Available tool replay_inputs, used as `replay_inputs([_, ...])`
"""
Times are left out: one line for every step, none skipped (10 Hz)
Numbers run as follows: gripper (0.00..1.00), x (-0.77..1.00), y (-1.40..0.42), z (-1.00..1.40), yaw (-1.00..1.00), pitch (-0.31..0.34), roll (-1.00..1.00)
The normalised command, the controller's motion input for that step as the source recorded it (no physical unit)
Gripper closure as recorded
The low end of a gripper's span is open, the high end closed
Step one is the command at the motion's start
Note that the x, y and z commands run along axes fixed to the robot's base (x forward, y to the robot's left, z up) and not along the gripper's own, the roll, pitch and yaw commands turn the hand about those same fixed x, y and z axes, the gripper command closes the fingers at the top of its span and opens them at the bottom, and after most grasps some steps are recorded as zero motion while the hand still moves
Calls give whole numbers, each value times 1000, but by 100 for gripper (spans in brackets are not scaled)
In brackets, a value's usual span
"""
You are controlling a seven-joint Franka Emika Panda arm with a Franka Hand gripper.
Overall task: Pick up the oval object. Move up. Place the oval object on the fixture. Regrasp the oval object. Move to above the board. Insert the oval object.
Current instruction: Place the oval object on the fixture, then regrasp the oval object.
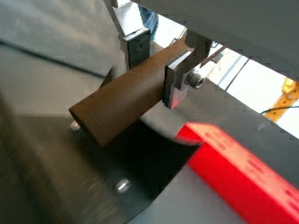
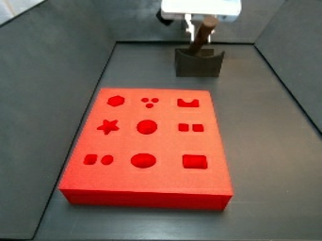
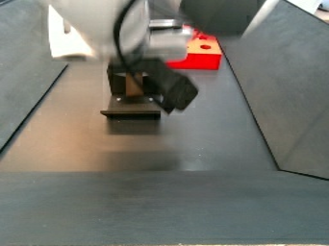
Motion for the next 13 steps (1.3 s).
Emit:
replay_inputs([100,160,116,-873,-206,54,-198])
replay_inputs([100,112,83,-536,-184,5,-172])
replay_inputs([100,102,73,-409,-174,-11,-164])
replay_inputs([100,82,59,-199,-144,-40,-146])
replay_inputs([0,0,0,0,0,0,0])
replay_inputs([0,0,0,1000,-67,22,71])
replay_inputs([0,-5,1,1000,-63,25,71])
replay_inputs([0,-21,3,1000,-49,25,72])
replay_inputs([0,-31,3,1000,-36,16,66])
replay_inputs([0,-35,6,1000,-31,16,61])
replay_inputs([0,-39,9,863,-20,25,54])
replay_inputs([0,-35,8,678,-17,30,52])
replay_inputs([0,-31,9,429,-15,37,48])
